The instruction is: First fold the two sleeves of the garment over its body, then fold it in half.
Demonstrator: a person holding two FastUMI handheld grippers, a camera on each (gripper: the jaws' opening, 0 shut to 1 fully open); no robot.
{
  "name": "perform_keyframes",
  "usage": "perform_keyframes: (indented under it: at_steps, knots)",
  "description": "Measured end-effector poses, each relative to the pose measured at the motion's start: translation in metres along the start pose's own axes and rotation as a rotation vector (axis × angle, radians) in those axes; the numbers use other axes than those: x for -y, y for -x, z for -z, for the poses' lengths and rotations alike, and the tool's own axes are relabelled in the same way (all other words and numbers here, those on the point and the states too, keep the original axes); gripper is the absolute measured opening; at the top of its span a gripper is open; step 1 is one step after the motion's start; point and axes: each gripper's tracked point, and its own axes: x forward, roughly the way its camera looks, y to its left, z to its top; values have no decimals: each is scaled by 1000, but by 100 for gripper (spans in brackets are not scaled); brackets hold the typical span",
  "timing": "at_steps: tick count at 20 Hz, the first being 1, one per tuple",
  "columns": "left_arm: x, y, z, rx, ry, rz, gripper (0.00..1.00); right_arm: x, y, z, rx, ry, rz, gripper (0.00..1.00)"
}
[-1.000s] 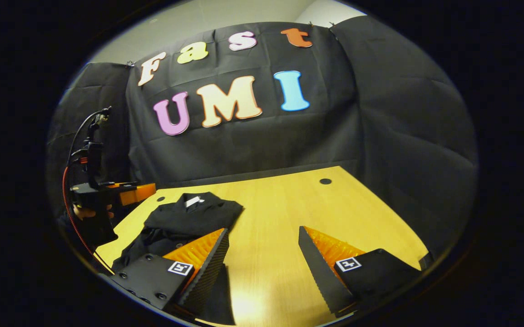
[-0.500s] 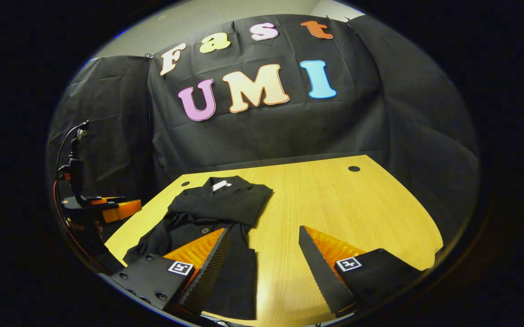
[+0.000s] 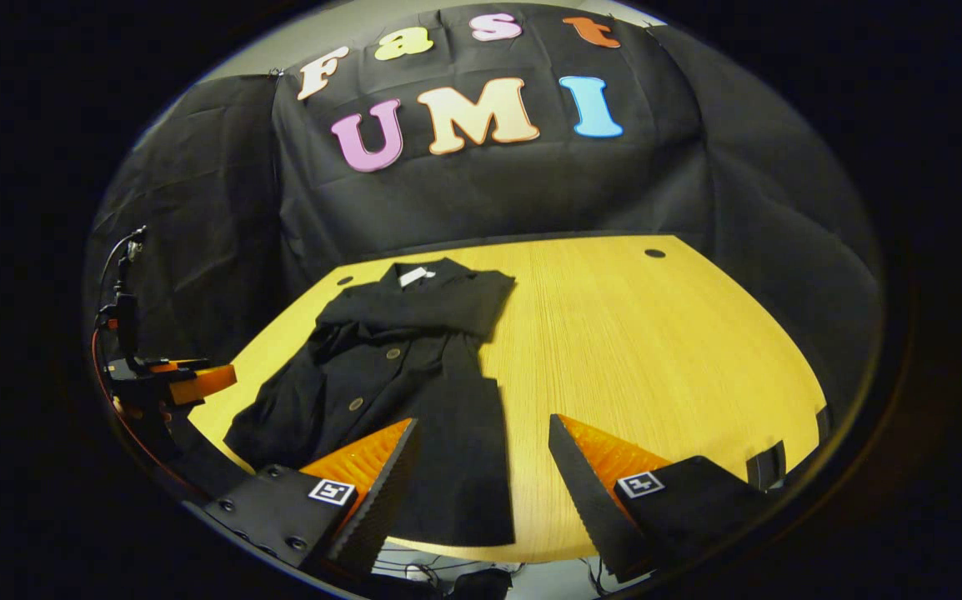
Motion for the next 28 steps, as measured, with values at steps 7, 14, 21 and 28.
perform_keyframes:
  at_steps: [7, 14, 21, 28]
  knots:
    - [-12, -3, 69, -137, 28, 7, 95, 2, -10, 48, -130, 40, 43, 98]
    - [-14, -3, 116, -246, 64, 41, 95, 6, -24, 90, -250, 88, 101, 94]
    - [-11, -6, 113, -157, 48, 110, 96, -1, -22, 101, -260, 57, 122, 91]
    - [17, -4, 112, -125, 15, 250, 32, -24, -29, 106, -253, 30, 59, 10]
